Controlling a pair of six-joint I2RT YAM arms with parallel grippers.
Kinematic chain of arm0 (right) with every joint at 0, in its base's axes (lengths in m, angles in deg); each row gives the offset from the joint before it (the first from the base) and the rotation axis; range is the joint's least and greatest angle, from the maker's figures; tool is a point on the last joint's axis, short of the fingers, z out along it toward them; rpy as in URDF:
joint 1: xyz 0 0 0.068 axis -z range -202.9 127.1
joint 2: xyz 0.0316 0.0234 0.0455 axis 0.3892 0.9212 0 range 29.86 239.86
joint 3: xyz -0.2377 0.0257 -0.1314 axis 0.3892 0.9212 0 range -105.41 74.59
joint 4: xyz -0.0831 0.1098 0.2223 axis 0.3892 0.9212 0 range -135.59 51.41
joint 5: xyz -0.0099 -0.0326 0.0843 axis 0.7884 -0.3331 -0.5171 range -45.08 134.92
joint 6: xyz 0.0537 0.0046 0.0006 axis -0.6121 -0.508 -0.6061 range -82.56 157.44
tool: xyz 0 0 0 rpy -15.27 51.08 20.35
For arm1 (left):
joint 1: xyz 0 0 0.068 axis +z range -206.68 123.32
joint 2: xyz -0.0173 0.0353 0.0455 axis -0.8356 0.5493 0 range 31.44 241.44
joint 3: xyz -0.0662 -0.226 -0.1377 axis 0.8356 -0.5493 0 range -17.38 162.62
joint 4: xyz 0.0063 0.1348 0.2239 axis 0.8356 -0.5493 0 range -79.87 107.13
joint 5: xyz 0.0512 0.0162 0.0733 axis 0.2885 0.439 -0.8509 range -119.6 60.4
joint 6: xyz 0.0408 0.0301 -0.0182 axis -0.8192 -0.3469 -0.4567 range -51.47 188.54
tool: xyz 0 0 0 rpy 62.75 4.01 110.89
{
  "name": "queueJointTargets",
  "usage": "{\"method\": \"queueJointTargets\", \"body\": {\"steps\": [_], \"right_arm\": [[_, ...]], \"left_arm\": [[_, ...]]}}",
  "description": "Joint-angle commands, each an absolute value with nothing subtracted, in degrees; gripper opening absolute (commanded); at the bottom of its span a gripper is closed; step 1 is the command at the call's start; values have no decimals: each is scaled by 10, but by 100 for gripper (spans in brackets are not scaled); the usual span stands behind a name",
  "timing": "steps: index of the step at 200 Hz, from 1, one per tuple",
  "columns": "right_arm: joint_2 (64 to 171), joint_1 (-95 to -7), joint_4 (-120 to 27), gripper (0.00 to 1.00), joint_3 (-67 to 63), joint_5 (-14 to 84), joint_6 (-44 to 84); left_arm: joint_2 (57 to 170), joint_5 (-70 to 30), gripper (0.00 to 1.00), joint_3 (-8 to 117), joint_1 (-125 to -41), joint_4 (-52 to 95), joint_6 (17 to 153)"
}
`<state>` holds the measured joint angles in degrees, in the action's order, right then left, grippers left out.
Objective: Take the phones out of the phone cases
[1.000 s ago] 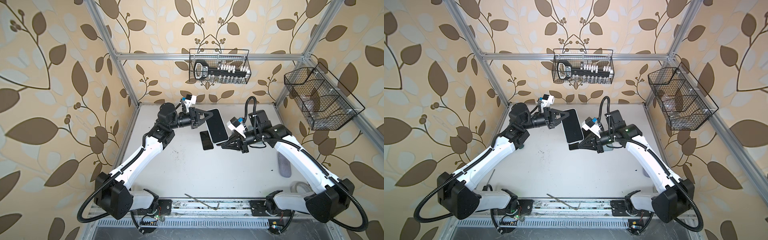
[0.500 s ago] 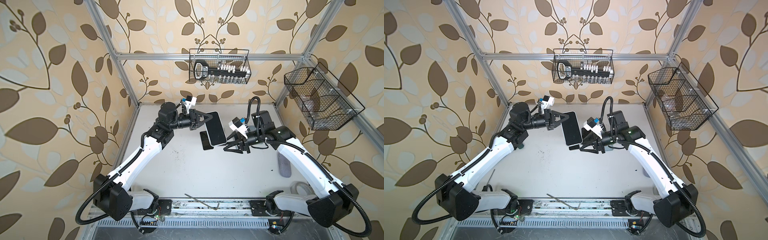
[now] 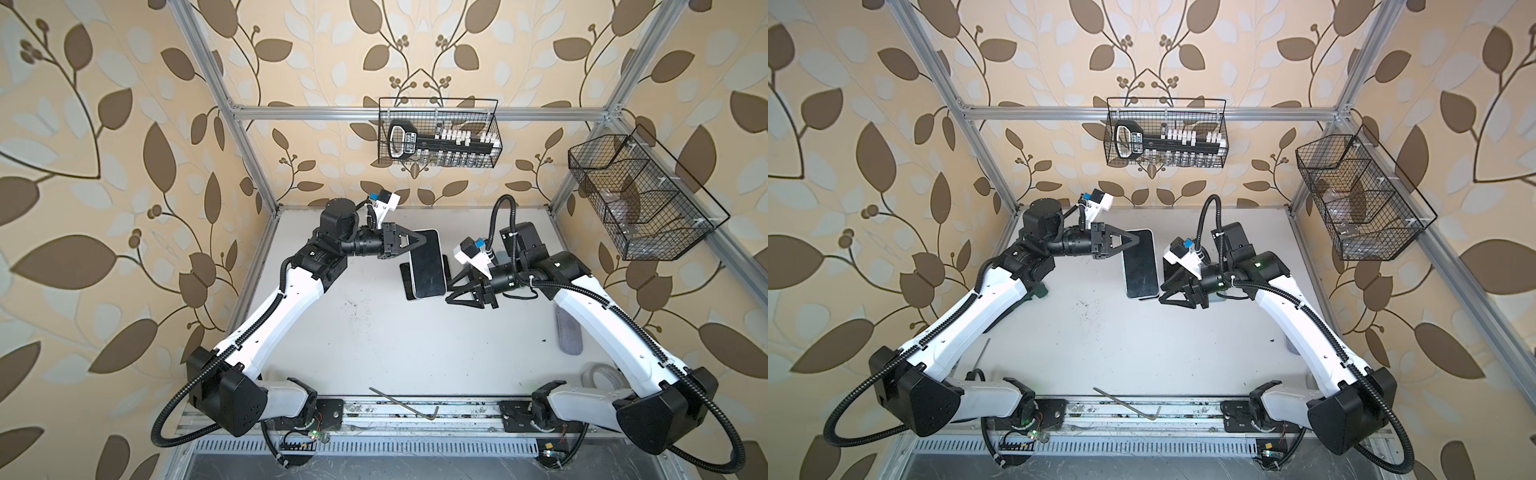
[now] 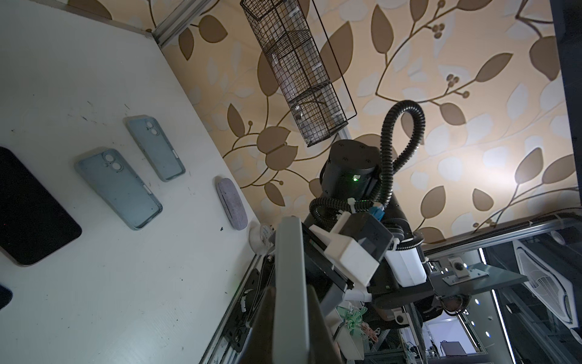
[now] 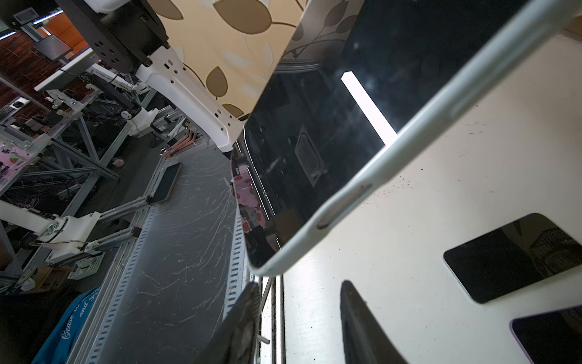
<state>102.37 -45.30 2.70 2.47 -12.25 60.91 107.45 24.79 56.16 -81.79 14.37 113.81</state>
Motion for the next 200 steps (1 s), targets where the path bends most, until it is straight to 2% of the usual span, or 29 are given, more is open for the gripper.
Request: {"method": "queueJointTargets", "body": {"steps": [1, 81, 149, 200], "right_arm": [[1031, -457, 29, 42, 4, -97, 610], [1048, -458, 27, 39, -1, -107, 616], [1059, -475, 50, 43, -19, -129, 629], [1074, -487, 46, 42, -24, -137, 627]], "left_arm": [[1069, 280, 0, 597, -817, 172, 1112], [1068, 300, 0, 603, -817, 194, 1115], [1083, 302, 0, 618, -817, 168, 1081], [1092, 306, 0, 623, -817, 186, 1092]]}}
